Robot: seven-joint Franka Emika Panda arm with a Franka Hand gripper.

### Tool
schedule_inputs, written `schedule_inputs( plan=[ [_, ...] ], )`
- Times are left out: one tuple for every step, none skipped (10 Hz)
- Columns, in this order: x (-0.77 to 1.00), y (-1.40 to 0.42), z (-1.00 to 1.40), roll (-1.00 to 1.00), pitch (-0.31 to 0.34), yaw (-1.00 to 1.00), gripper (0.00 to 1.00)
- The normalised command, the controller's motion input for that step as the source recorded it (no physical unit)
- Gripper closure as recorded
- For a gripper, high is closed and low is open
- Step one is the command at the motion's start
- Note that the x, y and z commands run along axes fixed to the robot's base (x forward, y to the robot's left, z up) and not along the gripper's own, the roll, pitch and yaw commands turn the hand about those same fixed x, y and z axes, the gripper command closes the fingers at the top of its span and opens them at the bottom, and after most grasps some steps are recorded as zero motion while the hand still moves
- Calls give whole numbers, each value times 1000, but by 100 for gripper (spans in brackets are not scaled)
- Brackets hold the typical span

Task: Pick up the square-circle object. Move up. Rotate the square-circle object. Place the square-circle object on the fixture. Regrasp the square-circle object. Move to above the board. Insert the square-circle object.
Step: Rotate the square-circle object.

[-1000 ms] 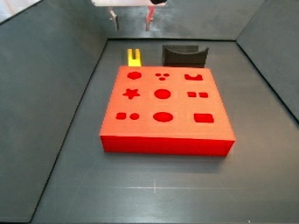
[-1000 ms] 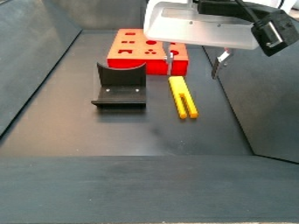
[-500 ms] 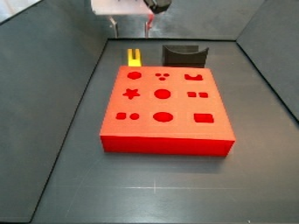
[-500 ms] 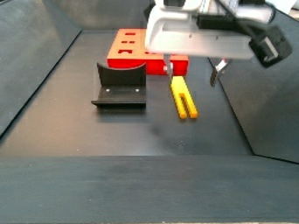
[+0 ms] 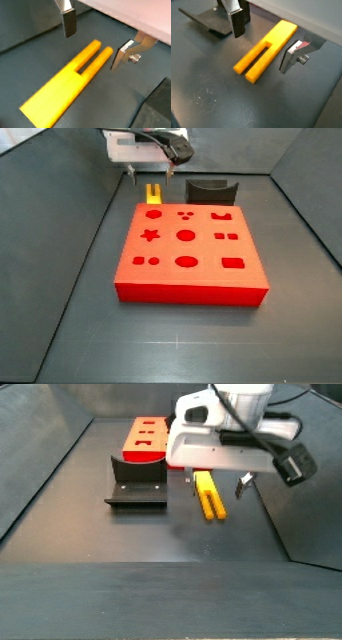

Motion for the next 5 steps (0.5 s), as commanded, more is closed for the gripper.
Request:
schedule_inputs(
  plan=[
    [37, 10, -546, -70, -49, 18, 0],
    [38, 9, -469, -74, -55, 20, 0],
    [36, 8, -320, -82, -65, 24, 0],
    [34, 8, -213, -89, -66, 26, 0],
    [0, 0, 0, 0, 0, 0, 100]
  ],
)
